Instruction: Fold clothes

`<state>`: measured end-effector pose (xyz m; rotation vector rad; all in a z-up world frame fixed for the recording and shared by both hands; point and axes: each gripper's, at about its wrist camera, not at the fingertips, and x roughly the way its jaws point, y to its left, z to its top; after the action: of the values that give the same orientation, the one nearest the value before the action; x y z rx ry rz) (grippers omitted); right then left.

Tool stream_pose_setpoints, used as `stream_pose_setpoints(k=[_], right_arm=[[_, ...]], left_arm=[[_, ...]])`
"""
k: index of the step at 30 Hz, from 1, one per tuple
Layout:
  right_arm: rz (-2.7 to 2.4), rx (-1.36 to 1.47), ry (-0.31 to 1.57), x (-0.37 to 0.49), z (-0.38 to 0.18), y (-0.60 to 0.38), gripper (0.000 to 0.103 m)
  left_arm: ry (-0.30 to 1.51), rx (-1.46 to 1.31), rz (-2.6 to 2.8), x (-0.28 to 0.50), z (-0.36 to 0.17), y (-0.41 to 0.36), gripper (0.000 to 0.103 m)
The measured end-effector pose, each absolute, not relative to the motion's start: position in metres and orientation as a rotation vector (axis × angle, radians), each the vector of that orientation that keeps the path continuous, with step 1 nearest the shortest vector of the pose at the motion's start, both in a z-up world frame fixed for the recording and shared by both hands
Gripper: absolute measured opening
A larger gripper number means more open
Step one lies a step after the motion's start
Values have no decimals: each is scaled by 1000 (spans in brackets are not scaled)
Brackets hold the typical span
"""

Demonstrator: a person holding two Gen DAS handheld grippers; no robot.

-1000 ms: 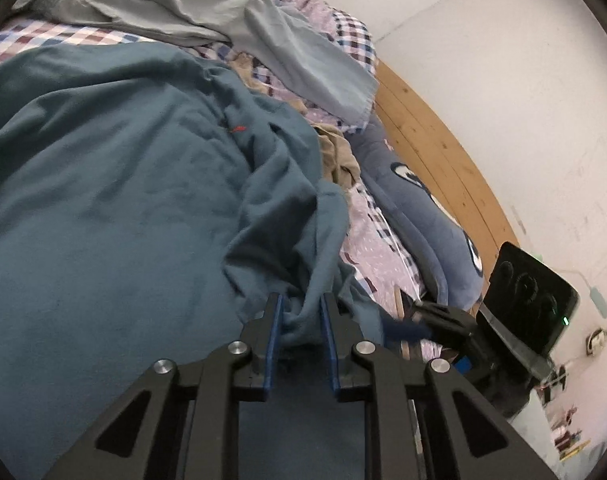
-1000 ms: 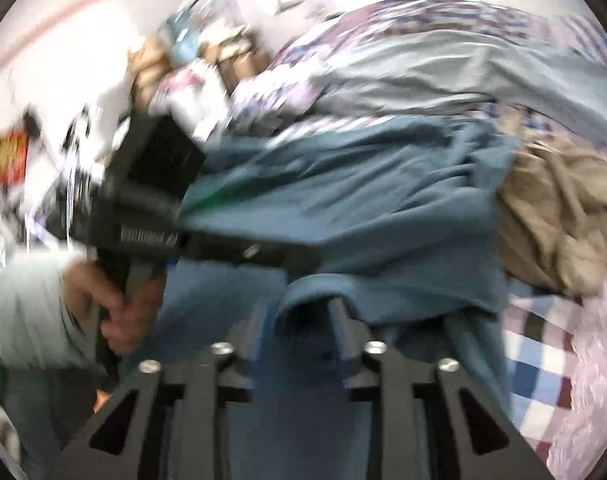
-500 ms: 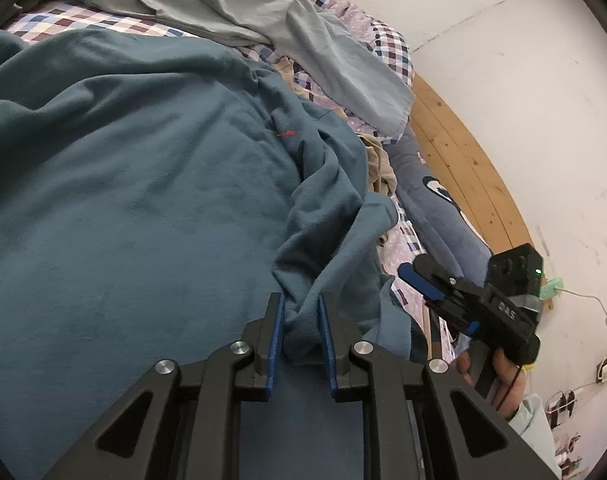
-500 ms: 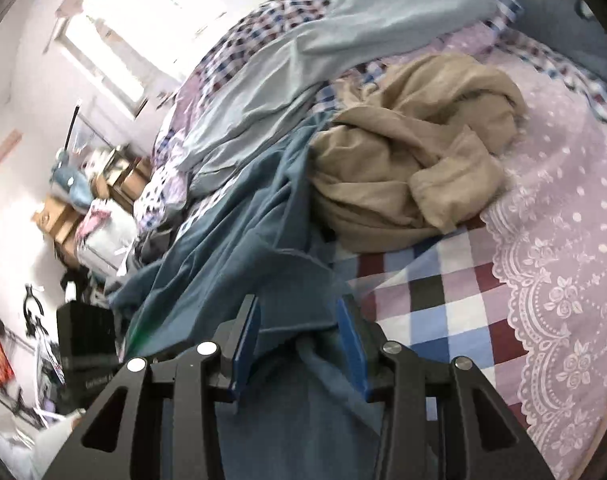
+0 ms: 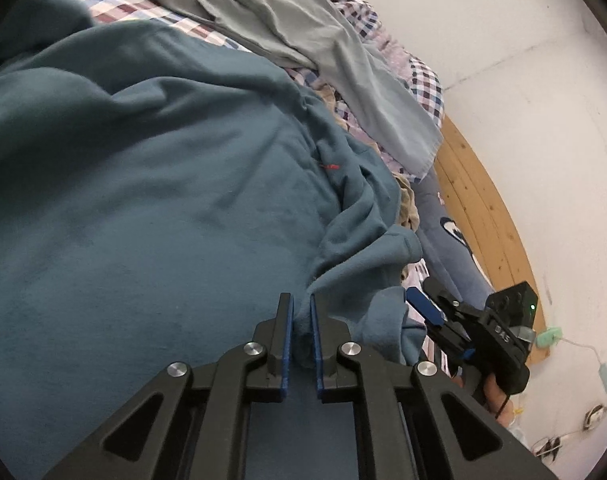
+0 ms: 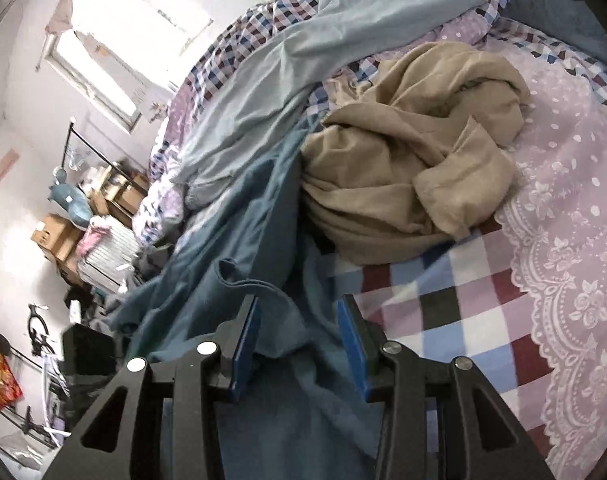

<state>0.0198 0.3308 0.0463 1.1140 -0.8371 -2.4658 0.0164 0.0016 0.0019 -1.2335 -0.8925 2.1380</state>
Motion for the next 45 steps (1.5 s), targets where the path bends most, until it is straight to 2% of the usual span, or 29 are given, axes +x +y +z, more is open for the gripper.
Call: stream_pose_setpoints(k=[11,24,25,26,28,29,34,37,39,42,45], right_arm=[[-2352,1187,-1043,20,32,328,44],[-2338,1222,-1128,11,16,324,41],[-2341,1213,-1124,11,17,324,36],[-2349,1206,-1107,11,19,321,24],[-2369,1196,-1066,10,23,317,7],[-2378,1189,-1041,9,26,314,4],[-2414,1083,-816,11,54,293,3],[-2516,1044,-708,15,74,298,2],[-2578,1029,-697,17,82,310,2],[-2686,1000,-720,20,93,338,2],[-2836,1005,-706,23,104,378,2]], left_arm=[[-872,-1241,2147,17,4,3,8],[-873,-1238,2147,15,3,2,8],[-872,-1238,2148,15,3,3,8],[-868,-1239,2150,15,4,3,8],[-863,-1239,2153,15,4,4,8],[-863,-1239,2153,15,4,3,8],[-860,-1245,2144,14,4,3,8],[-841,-1254,2140,12,4,4,12],[-856,-1234,2134,12,6,2,28],[-863,-1204,2154,12,11,-3,45],[-859,-1178,2194,12,17,-8,54]])
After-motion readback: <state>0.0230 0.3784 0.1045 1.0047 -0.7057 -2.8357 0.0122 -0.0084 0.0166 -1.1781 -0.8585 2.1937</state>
